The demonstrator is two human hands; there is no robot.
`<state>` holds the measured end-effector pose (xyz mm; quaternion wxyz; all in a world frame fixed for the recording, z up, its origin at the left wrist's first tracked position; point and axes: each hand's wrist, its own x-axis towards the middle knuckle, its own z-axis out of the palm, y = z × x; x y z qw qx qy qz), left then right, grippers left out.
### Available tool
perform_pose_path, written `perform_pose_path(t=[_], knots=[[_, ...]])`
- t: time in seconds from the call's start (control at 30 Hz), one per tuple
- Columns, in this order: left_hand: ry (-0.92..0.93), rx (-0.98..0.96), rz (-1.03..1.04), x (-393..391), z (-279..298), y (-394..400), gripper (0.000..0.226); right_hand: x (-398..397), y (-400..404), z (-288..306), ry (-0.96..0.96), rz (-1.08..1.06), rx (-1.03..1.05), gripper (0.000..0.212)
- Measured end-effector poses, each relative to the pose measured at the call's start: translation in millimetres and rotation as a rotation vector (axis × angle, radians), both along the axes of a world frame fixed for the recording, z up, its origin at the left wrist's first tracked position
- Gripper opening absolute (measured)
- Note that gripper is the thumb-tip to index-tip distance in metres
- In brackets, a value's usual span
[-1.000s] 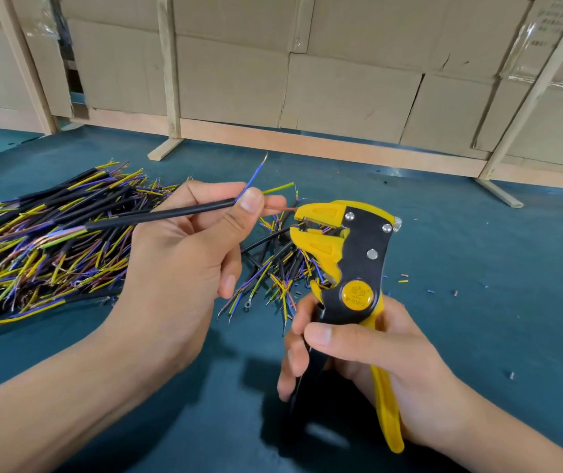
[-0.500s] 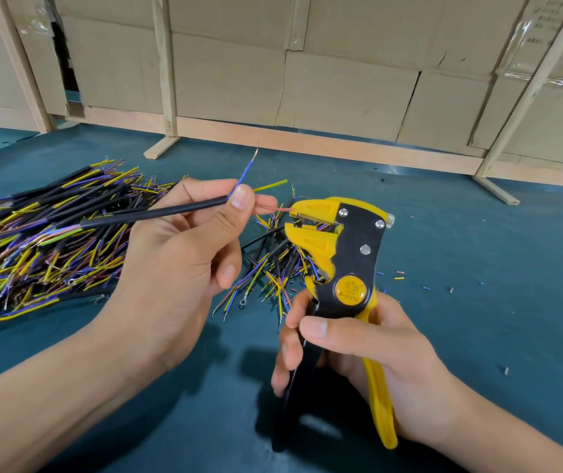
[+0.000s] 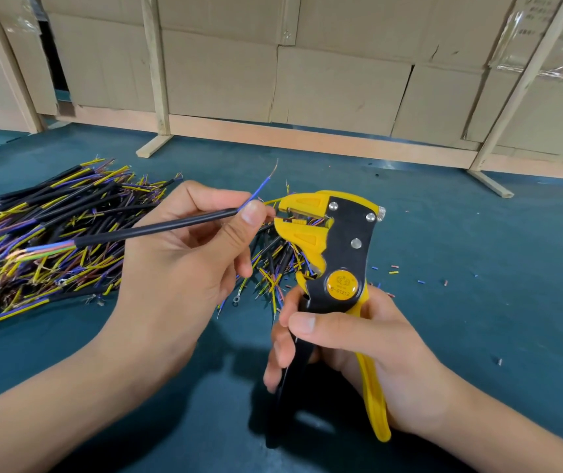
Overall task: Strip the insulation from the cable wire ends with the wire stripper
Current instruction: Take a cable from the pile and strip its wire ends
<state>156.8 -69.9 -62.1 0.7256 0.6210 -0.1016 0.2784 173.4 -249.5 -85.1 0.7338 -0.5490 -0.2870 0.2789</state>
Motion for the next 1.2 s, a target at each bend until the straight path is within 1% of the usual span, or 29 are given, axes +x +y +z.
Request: perform_pose_path(t=[0.17,0.37,0.5,0.8,1.03,1.2], knots=[[0.039,-0.065,-0.03,0.7,1.9,1.9,0.006,1.1,0.1,1.2,-0.009,0.003,-0.002,0.008],[0.03,-0.064,-0.063,-0.8,-0.2,1.0,0.012,1.9,0.0,1.5,-0.049,0.009,-0.029,0.012],[0.037,-0.065,-0.06,-0.8,0.1,1.3,0.014,0.4,1.2,2.7,-0.024,0.018,-0.023,0.013],[0.038,-0.069,-0.032,0.2,1.9,3.2,0.008,-3.7,1.9,3.0,0.01,-0.004,0.0,0.012],[0.029,-0.064,-0.062,-0.2,0.2,3.0,0.005,-3.4,2.7,2.5,0.039,-0.013,0.009,0.014],[0.03,-0.047,-0.054,0.1,-0.9,2.8,0.007,-4.0,2.3,1.0,-0.002,-0.04,0.01,0.015]])
